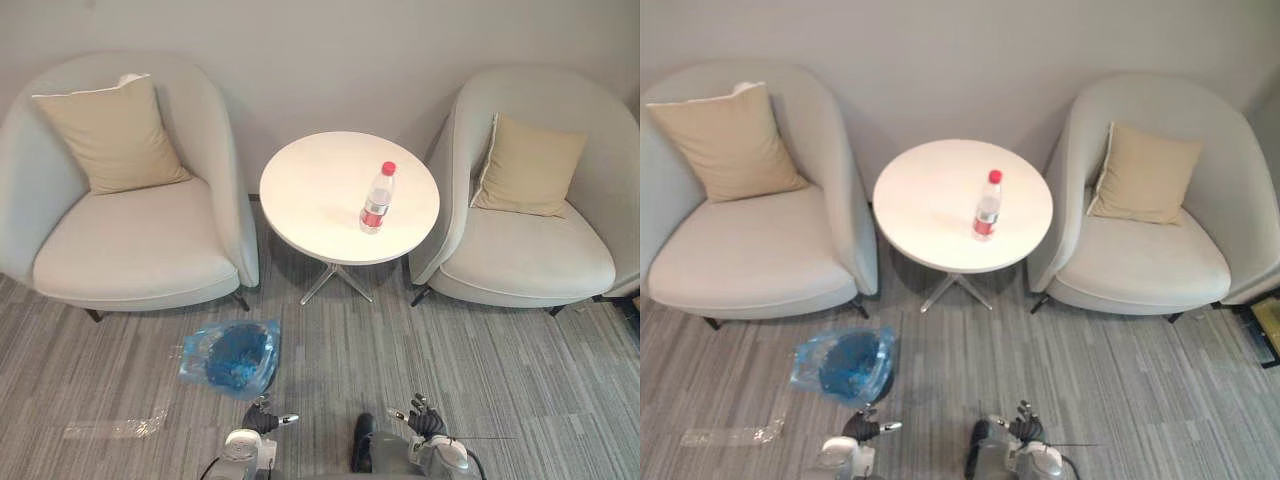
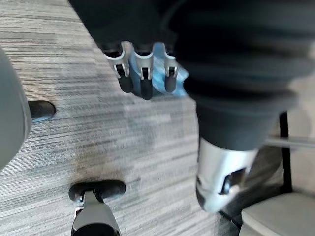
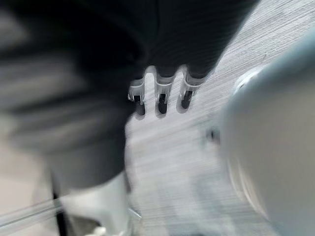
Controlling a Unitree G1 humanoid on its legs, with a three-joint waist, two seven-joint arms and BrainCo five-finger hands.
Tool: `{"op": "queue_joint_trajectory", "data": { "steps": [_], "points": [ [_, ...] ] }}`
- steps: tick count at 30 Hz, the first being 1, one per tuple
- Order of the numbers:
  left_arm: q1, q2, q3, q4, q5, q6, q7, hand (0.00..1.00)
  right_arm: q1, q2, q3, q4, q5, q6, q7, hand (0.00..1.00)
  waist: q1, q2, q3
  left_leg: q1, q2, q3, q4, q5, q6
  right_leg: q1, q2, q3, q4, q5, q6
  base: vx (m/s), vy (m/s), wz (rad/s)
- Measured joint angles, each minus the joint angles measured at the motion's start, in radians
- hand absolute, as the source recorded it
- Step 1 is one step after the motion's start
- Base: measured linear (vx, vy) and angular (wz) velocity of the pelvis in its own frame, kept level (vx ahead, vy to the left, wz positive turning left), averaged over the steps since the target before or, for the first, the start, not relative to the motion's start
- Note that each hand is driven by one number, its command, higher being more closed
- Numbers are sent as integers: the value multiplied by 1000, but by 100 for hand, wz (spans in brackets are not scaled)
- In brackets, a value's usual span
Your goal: Gather rubbish on tea table into small bin, then transfer packed bag to large trash can.
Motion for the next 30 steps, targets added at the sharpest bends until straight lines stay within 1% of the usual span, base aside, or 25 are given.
{"op": "queue_joint_trajectory", "data": {
  "steps": [2, 3, 4, 5, 6, 7, 8, 9, 10, 11, 12, 13, 14, 16, 18, 19, 20, 21, 22, 23, 24, 25, 27, 29, 30],
  "points": [
    [4, -10, 6, 2, -1, 0, -3, 0, 3, 0, -6, 24, -6, 4, 1, 0, 1, -6, 2, -58, 12, -27, 159, 4, -7, 53, 15, 2, -47, -15, -6, 191, -164, 3],
    [3, -18, 31, -6, -1, -1, -3, 0, 6, 0, -6, 23, -6, 5, 1, 0, 3, -8, 4, -104, 25, -29, 277, 12, -21, 84, 25, 8, -76, -20, -8, 181, -119, -12],
    [6, -21, 70, -29, -1, -1, -3, 0, 21, 0, 2, 18, -5, 7, 0, 0, 13, -8, 5, -199, 59, -22, 507, 73, -69, 135, 46, 24, -120, -37, -26, 207, -93, -29],
    [5, -19, 77, -39, -1, -2, -3, 0, 22, 2, 3, 17, -4, 6, 0, 0, 29, -18, 10, -236, 70, -20, 598, 76, -55, 157, 50, 29, -131, -43, -35, 207, -68, -36],
    [3, -19, 77, -41, -1, -3, -3, 0, 22, 2, 3, 18, -3, 6, 0, 0, 37, -19, 10, -244, 74, -17, 613, 50, -39, 168, 51, 34, -136, -46, -39, 184, -47, -31],
    [3, -18, 75, -48, -1, -3, -3, 0, 24, 5, 2, 18, -2, 7, 0, 0, 40, -19, 11, -271, 71, 2, 612, -17, -15, 198, 50, 49, -151, -53, -41, 189, -35, -25],
    [4, -19, 65, -62, -1, -3, -3, 0, 23, 7, 1, 18, -2, 7, -1, 0, 41, -25, 14, -304, 50, 25, 544, -65, 0, 227, 37, 58, -175, -53, -38, 181, -9, -24],
    [3, -19, 61, -66, -1, -4, -3, 0, 22, 8, 1, 18, -2, 7, -1, 0, 44, -28, 15, -311, 37, 32, 503, -67, 3, 232, 29, 60, -179, -53, -36, 166, 51, -31],
    [4, -19, 52, -74, -1, -3, -3, 0, 22, 9, 1, 17, 1, 7, -1, 0, 50, -27, 15, -321, -10, 26, 345, -60, 0, 242, 14, 71, -184, -57, -20, 170, 111, -30],
    [8, -18, 36, -76, -1, -3, -3, 0, 24, 4, 1, 17, 5, 7, -1, 0, 50, -18, 10, -320, -36, 14, 202, -32, -2, 245, 13, 83, -187, -66, -7, 182, 138, -33],
    [10, -22, 27, -77, 0, -3, -3, 0, 26, -5, 1, 17, 5, 7, -1, 0, 53, 2, 1, -320, -47, -28, 72, 20, -14, 246, 23, 96, -188, -73, 7, 230, 191, -49],
    [14, -17, 28, -78, -1, -4, -3, 0, 24, -6, 3, 19, 5, 8, -3, 0, 65, 9, -1, -287, -65, -48, 22, 120, 19, 258, 28, 133, -195, -70, 30, 278, 177, -36],
    [16, 0, 29, -74, -1, -1, -2, 0, 24, 7, 6, 16, 3, 5, -2, 0, 54, -19, -13, -265, -96, -47, -6, 118, 37, 277, 7, 145, -215, -76, 49, 299, 161, -25],
    [7, 13, 31, -63, -1, -2, -2, 0, 26, 19, 7, 22, 1, 7, -1, 0, 61, -40, -7, -256, -104, -6, 19, 97, 67, 274, -14, 166, -178, -98, 64, 327, 140, -27],
    [6, 15, 33, -59, -1, 0, -2, 0, 23, 25, 8, 21, -14, 7, 0, 0, 74, -43, -9, -210, -116, 32, -1, 74, 84, 251, -32, 195, -91, -127, 83, 283, 149, -61],
    [12, 15, 33, -57, -1, 0, -2, 0, 19, 23, 17, 16, -17, 6, 1, 0, 78, -37, -11, -157, -121, 62, -36, 64, 92, 188, -38, 226, 74, -156, 128, 168, 105, -54],
    [14, 17, 32, -57, -1, 0, -3, 0, 15, 21, 23, 15, -18, 6, 2, 0, 78, -34, -11, -141, -122, 70, -44, 60, 95, 158, -38, 233, 142, -159, 135, 247, 135, -54],
    [17, 26, 26, -54, -1, 1, -3, 0, 4, 24, 25, 15, -19, 6, 5, 0, 74, -39, -7, -99, -129, 79, -56, 50, 107, 80, -50, 242, 353, -154, 194, 258, 46, 6],
    [17, 39, 10, -34, -1, 3, -2, 0, 2, 27, 24, 14, -19, 5, 6, 0, 53, -46, -4, -56, -137, 57, -57, 29, 119, 23, -80, 214, 516, -166, 198, 217, 21, 17],
    [17, 40, 9, -33, -1, 3, -2, 0, 2, 27, 24, 14, -19, 5, 6, 0, 53, -47, -4, -54, -137, 54, -57, 28, 120, 21, -82, 209, 522, -169, 193, 235, -35, 54],
    [16, 42, 6, -28, -1, 4, -2, 0, 3, 28, 24, 12, -19, 3, 7, 0, 47, -50, -4, -24, -136, 33, -67, 24, 121, 10, -102, 157, 548, -190, 156, 184, -57, 54],
    [17, 42, 7, -29, -1, 2, -2, 0, 3, 28, 24, 12, -22, 3, 8, 0, 49, -53, -3, -9, -130, 17, -70, 24, 121, 0, -113, 120, 509, -209, 121, 268, -103, 70],
    [19, 41, 12, -32, -1, 2, -1, 0, 1, 25, 23, 12, -24, 1, 10, 0, 46, -50, -2, -6, -114, -24, -63, 17, 108, -9, -115, 102, 353, -213, 97, 246, -182, 57],
    [23, 43, 13, -40, -1, 1, -1, 0, 1, 24, 24, 12, -25, -1, 12, 0, 45, -55, -4, -4, -102, -43, -57, -1, 81, -15, -110, 113, 213, -170, 74, 183, -213, 33],
    [23, 51, 25, -37, -1, -1, 1, 0, 1, 29, 23, 20, -24, 1, 16, 0, 44, -70, -9, -7, -104, -71, -39, -32, 49, -7, -98, 148, 117, -79, 88, 233, -253, 27]
  ]
}}
